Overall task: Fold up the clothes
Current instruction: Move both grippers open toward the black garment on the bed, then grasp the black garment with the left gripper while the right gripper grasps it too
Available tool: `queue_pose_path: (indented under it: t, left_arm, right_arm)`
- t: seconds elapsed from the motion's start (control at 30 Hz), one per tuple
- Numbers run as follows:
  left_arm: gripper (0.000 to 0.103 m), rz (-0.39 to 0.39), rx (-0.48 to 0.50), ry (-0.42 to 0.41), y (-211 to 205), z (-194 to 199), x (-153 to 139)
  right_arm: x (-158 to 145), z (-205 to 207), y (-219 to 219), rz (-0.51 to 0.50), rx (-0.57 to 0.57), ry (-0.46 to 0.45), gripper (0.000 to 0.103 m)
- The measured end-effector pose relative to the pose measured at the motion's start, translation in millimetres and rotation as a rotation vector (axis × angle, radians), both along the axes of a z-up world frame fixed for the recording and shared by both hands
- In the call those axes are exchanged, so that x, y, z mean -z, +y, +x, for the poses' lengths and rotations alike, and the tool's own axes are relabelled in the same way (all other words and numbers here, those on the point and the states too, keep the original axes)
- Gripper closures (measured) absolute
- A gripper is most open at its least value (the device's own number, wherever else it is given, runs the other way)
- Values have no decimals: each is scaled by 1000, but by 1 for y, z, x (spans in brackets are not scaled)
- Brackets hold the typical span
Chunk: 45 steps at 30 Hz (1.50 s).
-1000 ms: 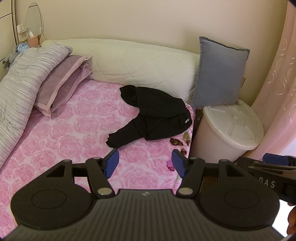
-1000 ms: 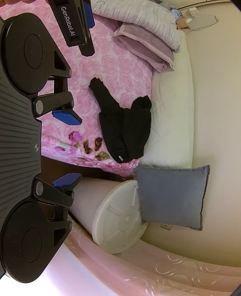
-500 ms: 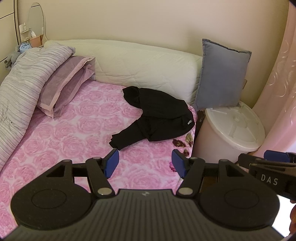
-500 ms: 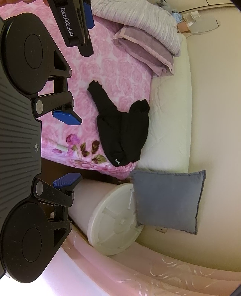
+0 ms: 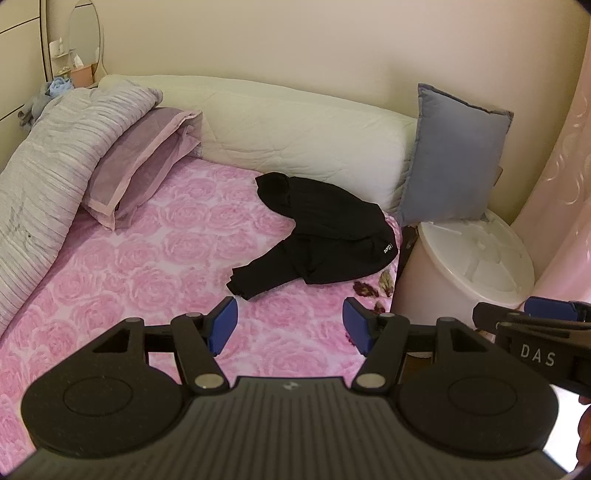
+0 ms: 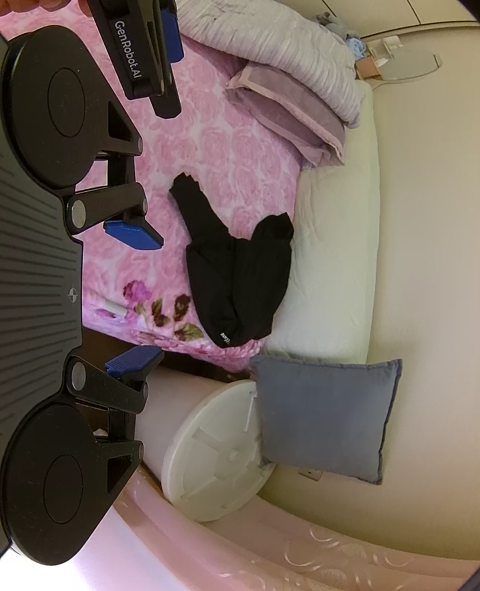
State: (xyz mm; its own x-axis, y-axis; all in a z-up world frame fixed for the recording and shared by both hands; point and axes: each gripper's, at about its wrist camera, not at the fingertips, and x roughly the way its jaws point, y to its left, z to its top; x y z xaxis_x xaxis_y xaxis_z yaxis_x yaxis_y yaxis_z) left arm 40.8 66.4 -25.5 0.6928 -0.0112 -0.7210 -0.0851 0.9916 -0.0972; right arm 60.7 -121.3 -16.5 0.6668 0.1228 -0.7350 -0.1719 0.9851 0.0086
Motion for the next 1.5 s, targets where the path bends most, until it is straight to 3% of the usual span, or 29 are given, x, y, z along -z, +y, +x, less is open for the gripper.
queue_pose_path:
  t: [0.47, 0.87, 1.1, 1.5]
  left_arm:
    - [44, -6, -23, 63, 2, 33, 19]
    - [44, -30, -68, 173, -3, 102, 58]
    - [44, -45, -106, 246, -1, 157, 87]
    - [45, -75, -159, 334, 5, 251, 142]
  right_arm:
    - [19, 35, -11, 26, 4, 66, 42]
    - [49, 104, -30, 102, -7, 149, 42]
    - [75, 169, -34, 62, -14, 204, 42]
    - [130, 264, -22, -66, -123, 205, 42]
